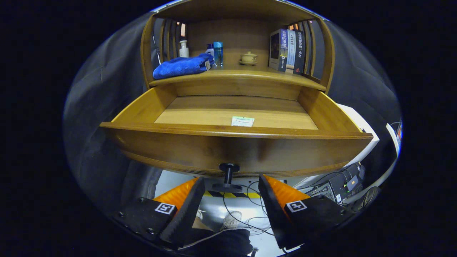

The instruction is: Pull open the drawer, take out the items inside it, and place them on the countertop above the cabinet.

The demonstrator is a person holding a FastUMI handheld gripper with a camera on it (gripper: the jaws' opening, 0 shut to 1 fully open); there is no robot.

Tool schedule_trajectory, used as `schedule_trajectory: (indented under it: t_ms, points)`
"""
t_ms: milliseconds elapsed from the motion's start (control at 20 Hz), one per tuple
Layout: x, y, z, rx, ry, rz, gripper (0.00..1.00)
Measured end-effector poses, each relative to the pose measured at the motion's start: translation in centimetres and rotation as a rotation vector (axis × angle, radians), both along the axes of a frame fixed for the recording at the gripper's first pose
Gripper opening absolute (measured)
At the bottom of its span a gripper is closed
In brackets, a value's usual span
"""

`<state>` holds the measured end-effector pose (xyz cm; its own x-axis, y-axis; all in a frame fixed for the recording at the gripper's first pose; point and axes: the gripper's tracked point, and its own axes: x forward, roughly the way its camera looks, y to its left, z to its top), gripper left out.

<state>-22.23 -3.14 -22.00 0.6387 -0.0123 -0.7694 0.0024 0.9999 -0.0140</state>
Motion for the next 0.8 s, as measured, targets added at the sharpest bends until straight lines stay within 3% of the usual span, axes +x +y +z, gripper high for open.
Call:
schedule_trajectory:
  t_ms: [550, 800]
  points:
    - [2.4, -0.5, 9.3, 0.110, -0.145, 0.004, 0.97]
    - [6.2, -2.2, 9.2, 0.078, -0.106, 0.002, 0.97]
